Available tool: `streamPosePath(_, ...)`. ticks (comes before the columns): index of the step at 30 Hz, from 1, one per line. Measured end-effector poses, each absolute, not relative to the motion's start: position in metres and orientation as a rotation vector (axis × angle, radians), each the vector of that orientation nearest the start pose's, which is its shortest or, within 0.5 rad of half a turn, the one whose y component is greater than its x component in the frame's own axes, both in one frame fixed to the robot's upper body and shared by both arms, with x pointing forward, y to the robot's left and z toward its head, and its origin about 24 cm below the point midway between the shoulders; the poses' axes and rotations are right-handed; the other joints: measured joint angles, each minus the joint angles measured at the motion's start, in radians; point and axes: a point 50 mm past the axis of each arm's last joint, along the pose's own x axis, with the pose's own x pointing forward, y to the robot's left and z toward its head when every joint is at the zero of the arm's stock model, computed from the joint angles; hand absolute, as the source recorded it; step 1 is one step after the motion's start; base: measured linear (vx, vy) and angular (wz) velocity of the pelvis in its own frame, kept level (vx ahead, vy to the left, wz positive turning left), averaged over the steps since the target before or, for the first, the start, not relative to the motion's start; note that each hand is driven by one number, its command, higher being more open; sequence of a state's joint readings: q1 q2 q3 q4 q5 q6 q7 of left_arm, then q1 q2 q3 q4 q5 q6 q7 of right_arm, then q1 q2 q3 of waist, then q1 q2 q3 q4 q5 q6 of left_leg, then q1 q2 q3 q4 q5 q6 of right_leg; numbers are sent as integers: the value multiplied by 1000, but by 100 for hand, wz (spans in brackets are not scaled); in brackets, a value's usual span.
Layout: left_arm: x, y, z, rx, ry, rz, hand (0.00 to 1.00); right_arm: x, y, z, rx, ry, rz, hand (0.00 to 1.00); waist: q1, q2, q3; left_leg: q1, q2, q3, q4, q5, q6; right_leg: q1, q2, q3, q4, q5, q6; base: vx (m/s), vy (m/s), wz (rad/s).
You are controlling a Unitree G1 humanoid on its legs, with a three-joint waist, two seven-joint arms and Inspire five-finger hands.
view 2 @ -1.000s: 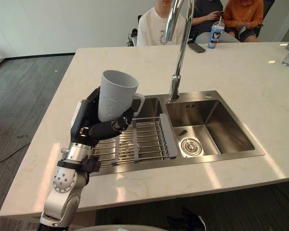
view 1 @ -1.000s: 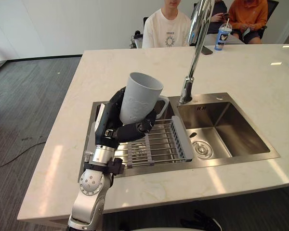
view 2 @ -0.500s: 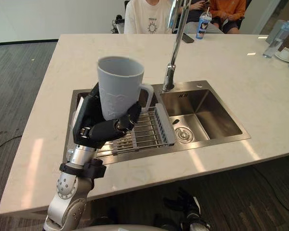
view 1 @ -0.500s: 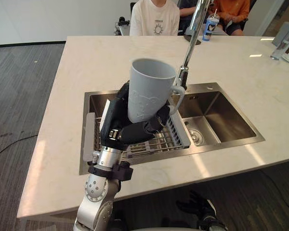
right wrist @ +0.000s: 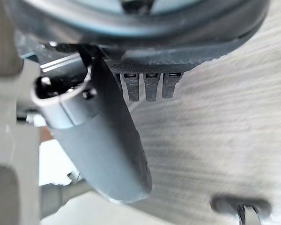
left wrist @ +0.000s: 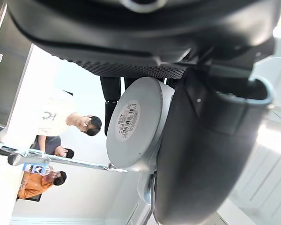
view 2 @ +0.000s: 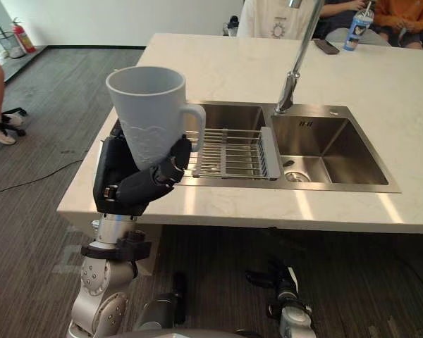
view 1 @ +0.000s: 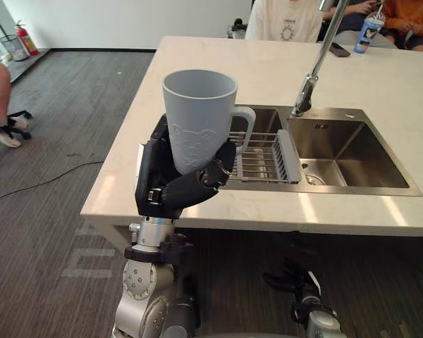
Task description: Walk over to the sink, pick up the cup, carry it to the dishwasher, place the cup inside the dishwasher, then close the dishwasher door
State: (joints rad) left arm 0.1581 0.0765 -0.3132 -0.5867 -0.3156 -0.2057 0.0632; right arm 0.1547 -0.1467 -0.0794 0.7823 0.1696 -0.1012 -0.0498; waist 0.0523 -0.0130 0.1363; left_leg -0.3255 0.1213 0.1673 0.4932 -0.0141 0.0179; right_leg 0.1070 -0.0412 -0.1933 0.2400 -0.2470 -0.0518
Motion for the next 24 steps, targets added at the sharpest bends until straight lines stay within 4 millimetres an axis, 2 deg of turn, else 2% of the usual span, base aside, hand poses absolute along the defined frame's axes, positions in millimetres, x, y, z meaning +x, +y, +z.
streamPosePath(1, 191, 101, 155, -410, -563, -274, 30, 119, -227, -129, 24, 817, -309, 90, -23, 0, -3, 66, 28, 18, 99, -107, -13, -15, -35, -28, 1, 19, 17, -211, 118, 56)
streamPosePath(3, 192, 97, 155, -420, -559, -295, 30, 116, -230, -129, 28, 820, -327, 90, -37, 6, -16, 119, 40, 9, 87, -155, -46, -30, -51, -43, -6, 35, 35, -158, 153, 48)
streamPosePath(4, 192, 93, 153, -425, -549, -310, 30, 112, -230, -130, 28, 827, -339, 90, -50, 19, -47, 180, 40, -9, -21, -190, -98, -66, -63, -56, -17, 51, 51, -119, 243, 43)
streamPosePath(5, 195, 90, 152, -423, -543, -326, 30, 110, -231, -131, 31, 832, -348, 90, -53, 39, -67, 229, 20, -31, -184, -203, -86, -104, -70, -61, -14, 64, 63, -103, 263, 34)
streamPosePath(6, 197, 91, 149, -408, -534, -327, 30, 112, -226, -133, 48, 840, -349, 90, -51, 25, -61, 237, -2, -22, -207, -175, -81, -107, -91, -56, -9, 69, 69, -78, 260, 16)
streamPosePath(8, 204, 92, 134, -382, -466, -308, 30, 103, -213, -138, 84, 864, -323, 90, -52, 3, -63, 246, -48, -24, -233, -155, -55, -92, -129, -62, -41, 107, 113, -53, 221, 13)
streamPosePath(11, 207, 95, 126, -372, -423, -291, 30, 101, -203, -142, 110, 889, -307, 90, -51, -9, -64, 236, -85, -26, -219, -156, -32, -85, -163, -64, -56, 128, 130, -58, 198, 12)
streamPosePath(17, 205, 96, 122, -360, -410, -314, 30, 98, -204, -143, 106, 900, -309, 90, -51, -14, -67, 213, -104, -49, -204, -155, -5, -86, -176, -64, -49, 137, 132, -79, 65, 11)
streamPosePath(19, 203, 96, 120, -356, -395, -316, 30, 96, -206, -144, 100, 905, -313, 90, -60, -13, -67, 210, -108, -72, -201, -151, 0, -87, -164, 18, -35, 134, 127, -69, 14, 37)
streamPosePath(20, 202, 94, 118, -352, -384, -328, 30, 92, -207, -144, 96, 913, -317, 90, -69, -14, -66, 206, -118, -104, -196, -146, 2, -96, -151, 111, 3, 121, 106, -17, 16, 60)
streamPosePath(21, 202, 93, 117, -349, -378, -336, 30, 89, -208, -145, 96, 920, -320, 90, -70, -15, -66, 208, -120, -122, -193, -144, 1, -103, -143, 155, 30, 112, 92, -26, -40, 109)
streamPosePath(22, 200, 91, 115, -341, -366, -355, 30, 81, -208, -146, 96, 940, -328, 90, -71, -17, -67, 200, -122, -185, -170, -140, -3, -110, -123, 221, 89, 86, 71, -20, -95, 101)
streamPosePath(24, 198, 93, 114, -344, -360, -345, 30, 78, -206, -147, 95, 949, -322, 90, -64, -30, -76, 176, -135, -224, -153, -136, -10, -95, -125, 229, 93, 59, 81, -44, -119, 87)
